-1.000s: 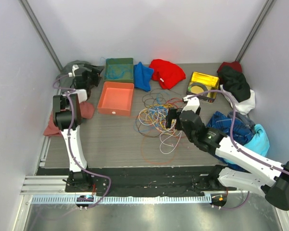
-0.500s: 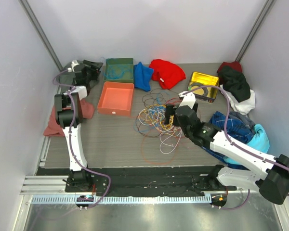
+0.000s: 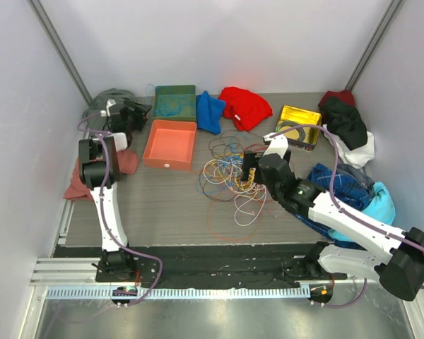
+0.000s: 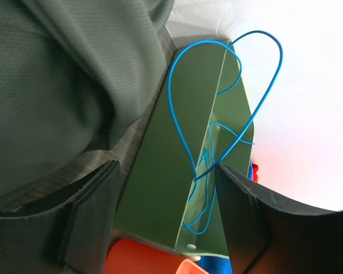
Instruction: Untangle the cables
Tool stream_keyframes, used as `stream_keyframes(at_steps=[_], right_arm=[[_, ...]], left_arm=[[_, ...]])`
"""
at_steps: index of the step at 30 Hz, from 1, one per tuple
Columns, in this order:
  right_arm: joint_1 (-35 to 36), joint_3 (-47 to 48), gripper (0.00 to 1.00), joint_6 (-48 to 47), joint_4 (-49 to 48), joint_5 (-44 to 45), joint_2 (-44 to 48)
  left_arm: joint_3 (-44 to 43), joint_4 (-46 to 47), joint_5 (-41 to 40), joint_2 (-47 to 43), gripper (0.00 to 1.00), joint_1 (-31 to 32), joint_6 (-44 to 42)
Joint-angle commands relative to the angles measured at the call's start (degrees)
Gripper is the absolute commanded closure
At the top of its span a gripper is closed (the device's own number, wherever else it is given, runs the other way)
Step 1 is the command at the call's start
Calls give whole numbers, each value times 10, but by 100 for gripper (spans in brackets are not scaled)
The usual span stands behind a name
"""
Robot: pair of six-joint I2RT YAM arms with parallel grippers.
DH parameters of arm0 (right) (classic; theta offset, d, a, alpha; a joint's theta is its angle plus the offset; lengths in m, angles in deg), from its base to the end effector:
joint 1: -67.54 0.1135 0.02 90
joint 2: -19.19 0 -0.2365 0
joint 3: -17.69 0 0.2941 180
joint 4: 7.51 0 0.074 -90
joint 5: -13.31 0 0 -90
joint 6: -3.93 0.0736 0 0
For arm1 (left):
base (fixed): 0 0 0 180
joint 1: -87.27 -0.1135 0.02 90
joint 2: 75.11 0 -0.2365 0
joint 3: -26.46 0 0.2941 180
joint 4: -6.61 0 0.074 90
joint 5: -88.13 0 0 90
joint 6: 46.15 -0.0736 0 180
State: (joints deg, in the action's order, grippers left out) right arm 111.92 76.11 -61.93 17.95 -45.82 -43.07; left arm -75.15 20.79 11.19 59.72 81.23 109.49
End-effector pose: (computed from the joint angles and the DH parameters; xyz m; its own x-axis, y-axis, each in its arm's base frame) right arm 0.2573 0.1989 0.2360 -0.4339 0.0665 -0.8985 -0.1130 0.9854 0.1275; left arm 0.5691 0.0435 0.0726 -0.2339 -0.9171 -0.3227 -0.2502 0.3776 -0.8915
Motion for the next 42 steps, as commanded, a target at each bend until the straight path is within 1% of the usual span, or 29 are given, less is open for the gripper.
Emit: stream_keyframes(at_steps=[1, 4, 6, 8, 9, 11, 12, 13, 16, 18, 20, 23, 24, 26, 27, 29, 30, 31, 33, 34, 35, 38, 42], right_arm=[[-5, 5, 0, 5, -25, 2, 18], [-6, 5, 0, 6, -24, 2, 18], [-8, 5, 0, 4, -23, 2, 17], [-9, 5, 0, 3, -20, 4, 16], [-10, 5, 0, 4, -20, 5, 15], [-13, 5, 0, 4, -19, 4, 14], [-16, 5, 0, 3, -19, 3, 13], [-17, 6, 0, 3, -19, 2, 10], [-23, 9, 0, 4, -20, -3, 0], [-25, 11, 0, 5, -21, -6, -4], [-25, 12, 0, 5, -21, -9, -7], [-26, 11, 0, 4, -21, -9, -7], [-27, 10, 0, 4, -20, -9, -7], [-28, 9, 0, 5, -20, -12, -5], [-27, 9, 0, 6, -20, -11, -5], [-27, 9, 0, 8, -21, -13, -4], [-28, 9, 0, 7, -20, -13, -3], [-29, 8, 0, 10, -21, -13, -2], [-28, 6, 0, 10, -21, -13, -1], [-29, 4, 0, 11, -21, -13, 3], [-28, 3, 0, 11, -21, -13, 6], [-28, -1, 0, 11, -20, -13, 12], [-29, -3, 0, 12, -21, -14, 19]], left_arm=[[6, 28, -2, -40, 29, -5, 0], [-13, 25, -3, -24, 30, -5, 1], [-43, 21, -3, -5, 34, -5, 4], [-69, 20, -4, 6, 40, -5, 7], [-76, 22, -2, 16, 47, -5, 10], [-102, 19, 0, 25, 54, -5, 10], [-109, 19, 4, 32, 60, -4, 9], [-116, 16, 6, 35, 62, -3, 8], [-132, 4, 12, 45, 63, 2, 2], [-124, 4, 12, 44, 61, 3, -2], [-118, 8, 11, 43, 61, 3, -3], [-115, 9, 14, 38, 69, 6, -16], [-116, 9, 14, 34, 74, 8, -22], [-123, -8, 11, 23, 79, 17, -54], [-130, -18, 10, 21, 83, 21, -65], [-153, -46, 10, 17, 87, 33, -96], [-159, -54, 12, 15, 93, 38, -106], [-172, -63, 11, 15, 96, 46, -114], [-180, -82, 10, 11, 100, 54, -136], [-183, -88, 8, 10, 100, 55, -143], [-187, -100, 6, 6, 100, 75, -159], [-198, -117, -1, 2, 100, 94, -180], [-238, -178, -10, 17, 100, 116, -216]])
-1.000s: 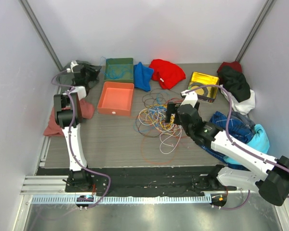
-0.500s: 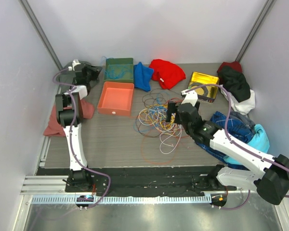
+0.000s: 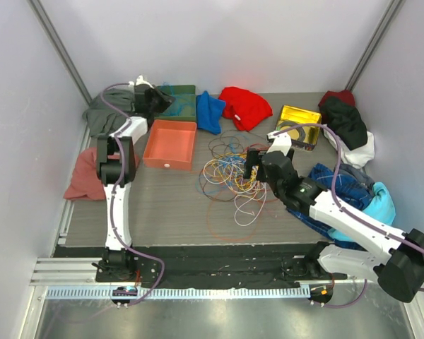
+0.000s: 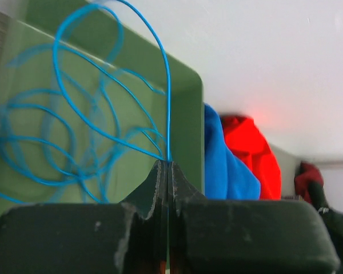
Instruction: Untangle the cables
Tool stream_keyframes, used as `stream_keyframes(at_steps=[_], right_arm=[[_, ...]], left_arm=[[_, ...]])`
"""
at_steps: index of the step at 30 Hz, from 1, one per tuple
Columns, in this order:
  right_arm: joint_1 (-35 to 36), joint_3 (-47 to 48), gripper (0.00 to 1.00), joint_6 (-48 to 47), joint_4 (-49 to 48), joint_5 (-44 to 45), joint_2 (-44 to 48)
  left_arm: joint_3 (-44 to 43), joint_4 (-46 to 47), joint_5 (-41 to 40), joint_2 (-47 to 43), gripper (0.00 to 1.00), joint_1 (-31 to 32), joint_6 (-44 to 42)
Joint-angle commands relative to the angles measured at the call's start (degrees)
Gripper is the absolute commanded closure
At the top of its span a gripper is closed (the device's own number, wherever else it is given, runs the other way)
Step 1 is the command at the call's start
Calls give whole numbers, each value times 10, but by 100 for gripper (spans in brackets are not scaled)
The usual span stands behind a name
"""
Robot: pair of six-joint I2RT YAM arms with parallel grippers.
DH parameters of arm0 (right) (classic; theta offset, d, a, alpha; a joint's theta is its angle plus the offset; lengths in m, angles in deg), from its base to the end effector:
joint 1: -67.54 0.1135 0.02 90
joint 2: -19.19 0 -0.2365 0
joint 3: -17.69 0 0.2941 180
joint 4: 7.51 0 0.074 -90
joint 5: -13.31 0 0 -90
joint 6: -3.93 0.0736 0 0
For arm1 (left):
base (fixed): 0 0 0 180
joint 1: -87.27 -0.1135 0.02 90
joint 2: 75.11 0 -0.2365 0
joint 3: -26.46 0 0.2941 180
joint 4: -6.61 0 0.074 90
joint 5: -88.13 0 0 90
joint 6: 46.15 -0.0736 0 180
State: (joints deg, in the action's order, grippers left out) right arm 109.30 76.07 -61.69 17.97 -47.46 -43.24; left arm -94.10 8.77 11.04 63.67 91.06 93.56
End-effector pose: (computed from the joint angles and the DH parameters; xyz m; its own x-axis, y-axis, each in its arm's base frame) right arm 0.2658 0.1891 0.2342 -0.4440 0.0865 -0.8919 -0.0889 0.9862 0.1399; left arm 0.6149 -0.0572 0.1371 -0.3911 -0.7192 -0.5743 -0.0304 0.6337 -0.7730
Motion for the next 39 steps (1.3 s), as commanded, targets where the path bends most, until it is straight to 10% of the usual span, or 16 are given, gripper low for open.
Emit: stream_keyframes(at_steps=[1, 4, 14, 28, 34, 39], right_arm=[[-3, -5, 0, 9, -20, 2, 22], [-2, -6, 0, 9, -21, 3, 25], [-4, -12, 0, 11, -23, -4, 35], [-4, -30, 0, 15, -29, -16, 72], [-4, -33, 0, 35, -33, -13, 83], [-4, -50, 1, 55, -43, -6, 118]], left_arm=[[-57, -67, -10, -19, 100, 24, -61], [-81, -97, -14, -7, 99, 31, -65], [-85, -138, -73, -89, 37, 30, -113], [14, -210, -161, -254, 27, 60, -184], [169, -217, -284, -414, 0, 190, -237], [284, -184, -328, -475, 0, 264, -157]])
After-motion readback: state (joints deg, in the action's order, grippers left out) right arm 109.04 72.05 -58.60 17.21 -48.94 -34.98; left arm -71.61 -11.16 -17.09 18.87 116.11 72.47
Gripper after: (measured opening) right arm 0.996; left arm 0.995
